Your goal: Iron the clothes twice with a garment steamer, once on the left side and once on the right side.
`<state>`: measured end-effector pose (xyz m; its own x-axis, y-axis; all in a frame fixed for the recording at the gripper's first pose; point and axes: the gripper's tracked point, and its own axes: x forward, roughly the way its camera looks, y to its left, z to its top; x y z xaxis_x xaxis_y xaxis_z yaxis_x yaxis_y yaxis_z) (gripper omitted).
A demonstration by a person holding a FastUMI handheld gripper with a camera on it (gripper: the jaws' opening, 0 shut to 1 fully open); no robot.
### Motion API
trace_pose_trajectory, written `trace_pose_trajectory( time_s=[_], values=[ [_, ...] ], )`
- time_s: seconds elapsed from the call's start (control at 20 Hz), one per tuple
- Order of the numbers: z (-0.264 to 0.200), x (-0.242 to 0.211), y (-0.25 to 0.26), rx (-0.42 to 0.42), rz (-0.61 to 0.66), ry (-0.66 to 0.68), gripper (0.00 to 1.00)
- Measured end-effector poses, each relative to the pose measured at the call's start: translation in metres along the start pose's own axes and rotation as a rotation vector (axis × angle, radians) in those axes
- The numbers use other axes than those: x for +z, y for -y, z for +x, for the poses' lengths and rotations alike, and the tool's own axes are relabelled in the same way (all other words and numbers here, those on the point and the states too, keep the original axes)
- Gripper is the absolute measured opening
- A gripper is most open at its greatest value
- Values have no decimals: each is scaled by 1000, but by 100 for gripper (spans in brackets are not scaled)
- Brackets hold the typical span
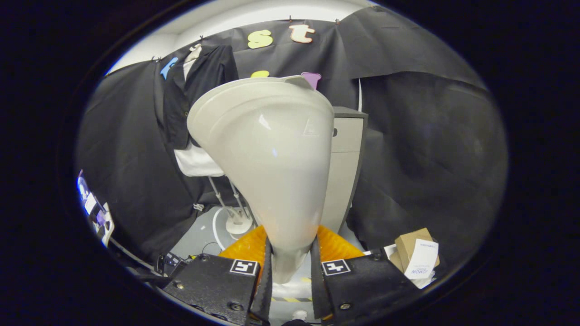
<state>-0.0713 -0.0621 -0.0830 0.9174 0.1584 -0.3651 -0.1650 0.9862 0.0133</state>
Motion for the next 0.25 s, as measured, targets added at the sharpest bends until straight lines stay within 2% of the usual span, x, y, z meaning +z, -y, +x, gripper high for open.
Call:
trace_pose_trajectory(
  time_s=[0.25],
  values=[
    [3,-4,5,0,1,-18,38]
  ],
)
